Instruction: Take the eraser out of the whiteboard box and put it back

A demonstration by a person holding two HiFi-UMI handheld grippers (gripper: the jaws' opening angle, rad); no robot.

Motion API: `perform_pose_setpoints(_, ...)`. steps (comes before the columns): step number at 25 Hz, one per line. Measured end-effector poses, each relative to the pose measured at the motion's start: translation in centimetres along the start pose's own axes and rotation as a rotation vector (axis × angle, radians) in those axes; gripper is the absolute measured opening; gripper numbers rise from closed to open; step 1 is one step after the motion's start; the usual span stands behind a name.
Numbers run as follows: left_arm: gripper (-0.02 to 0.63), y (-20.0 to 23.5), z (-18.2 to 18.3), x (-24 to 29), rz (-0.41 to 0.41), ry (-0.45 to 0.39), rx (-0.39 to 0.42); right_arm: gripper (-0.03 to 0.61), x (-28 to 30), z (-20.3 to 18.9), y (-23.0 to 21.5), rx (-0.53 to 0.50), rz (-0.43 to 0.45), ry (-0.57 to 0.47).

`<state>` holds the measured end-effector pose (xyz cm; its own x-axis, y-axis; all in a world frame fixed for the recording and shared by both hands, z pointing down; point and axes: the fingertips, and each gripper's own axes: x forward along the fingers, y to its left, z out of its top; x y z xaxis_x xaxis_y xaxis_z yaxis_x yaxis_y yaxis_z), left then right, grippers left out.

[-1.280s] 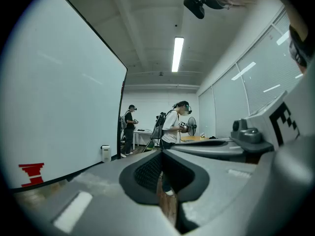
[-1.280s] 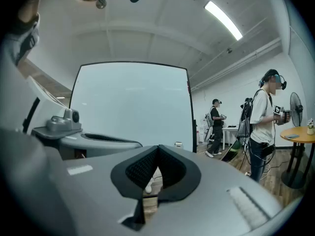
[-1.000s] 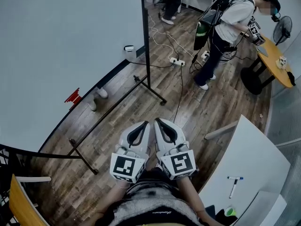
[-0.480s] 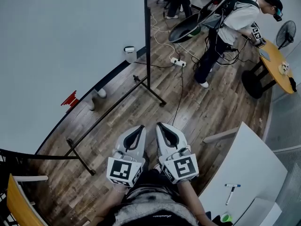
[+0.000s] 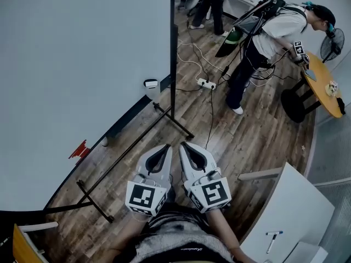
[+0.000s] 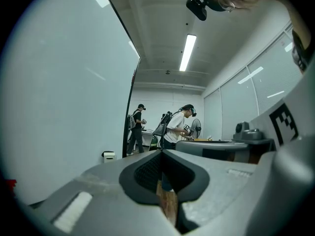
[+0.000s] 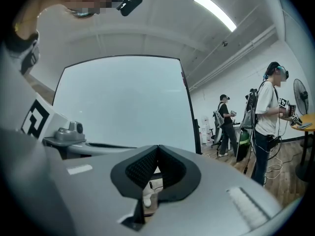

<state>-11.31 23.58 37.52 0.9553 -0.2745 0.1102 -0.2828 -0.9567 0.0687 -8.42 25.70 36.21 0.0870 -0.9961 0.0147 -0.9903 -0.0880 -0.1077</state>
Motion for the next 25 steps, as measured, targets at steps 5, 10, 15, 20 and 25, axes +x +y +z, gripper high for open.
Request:
perform_pose_setpoints(5,0.002,3.3,0.3,3.2,-0.01,0.017,-0.01,0.003,4.6,-0.1,-1.6,0.008,-0.004,0.014)
perform_pose_setpoints(10,0.002,6.5,0.4,5.1,-0.01,0.024,-0.03,0.003,8.3,-0.4,-2.2,0.008,-0.005,0.038)
perform_pose_setpoints(15,0.002,8.9,0.6,6.2,-0.014,0.019,-0.024,0.003,10.8,-0.6,-2.4,0.007,-0.008,0.034)
perform_pose_setpoints(20,0.002,9.8,0.4,7.3,-0.006,0.029,-0.031,0.003,11.9,-0.9,-2.8,0.011,-0.001,0.039)
perform_pose_setpoints(25,0.002,10.6,0.2,9.3,0.002,0.042,-0.032,0.003,13.6,-0.9,-4.3,0.016,0.018,0.053)
